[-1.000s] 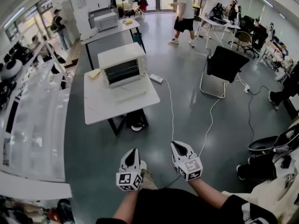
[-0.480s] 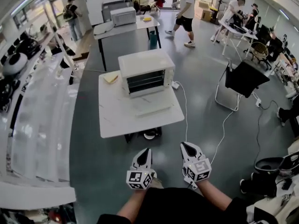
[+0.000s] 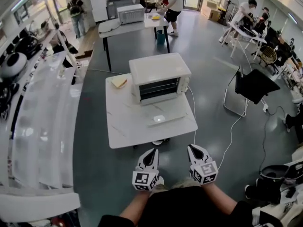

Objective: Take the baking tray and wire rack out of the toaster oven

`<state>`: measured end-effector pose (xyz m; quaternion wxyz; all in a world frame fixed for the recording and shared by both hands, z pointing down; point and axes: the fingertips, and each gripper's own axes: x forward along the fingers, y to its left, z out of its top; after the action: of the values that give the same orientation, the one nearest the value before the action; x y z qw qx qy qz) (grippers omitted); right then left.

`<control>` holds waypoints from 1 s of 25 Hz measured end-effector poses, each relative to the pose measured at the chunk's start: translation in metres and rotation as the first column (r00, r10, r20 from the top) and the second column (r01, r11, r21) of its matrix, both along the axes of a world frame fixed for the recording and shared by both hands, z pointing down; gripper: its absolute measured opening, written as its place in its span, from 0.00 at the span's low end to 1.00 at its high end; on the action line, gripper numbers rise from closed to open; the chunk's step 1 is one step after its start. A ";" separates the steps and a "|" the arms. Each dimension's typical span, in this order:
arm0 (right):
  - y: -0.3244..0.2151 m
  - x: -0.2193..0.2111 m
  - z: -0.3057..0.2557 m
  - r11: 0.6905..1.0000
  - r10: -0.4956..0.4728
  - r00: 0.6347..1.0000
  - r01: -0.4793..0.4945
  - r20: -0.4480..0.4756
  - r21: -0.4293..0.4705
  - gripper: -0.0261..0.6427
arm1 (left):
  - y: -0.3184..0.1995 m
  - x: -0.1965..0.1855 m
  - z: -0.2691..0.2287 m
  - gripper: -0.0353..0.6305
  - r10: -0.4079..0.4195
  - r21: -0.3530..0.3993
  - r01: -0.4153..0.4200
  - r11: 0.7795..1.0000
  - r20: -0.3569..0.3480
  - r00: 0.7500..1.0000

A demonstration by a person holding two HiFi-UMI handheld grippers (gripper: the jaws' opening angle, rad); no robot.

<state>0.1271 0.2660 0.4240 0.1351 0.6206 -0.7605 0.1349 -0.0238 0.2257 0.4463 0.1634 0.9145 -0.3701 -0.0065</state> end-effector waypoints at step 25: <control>-0.177 0.075 0.051 1.000 0.008 0.992 -0.008 0.128 -0.002 0.07 | -0.152 0.064 0.064 0.08 -0.073 -0.139 0.071 0.988 -0.009 0.997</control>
<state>0.2020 0.0890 0.4748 0.0860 0.6137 -0.7649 0.1758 0.0407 0.0734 0.5101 0.2289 0.8869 -0.4013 0.0068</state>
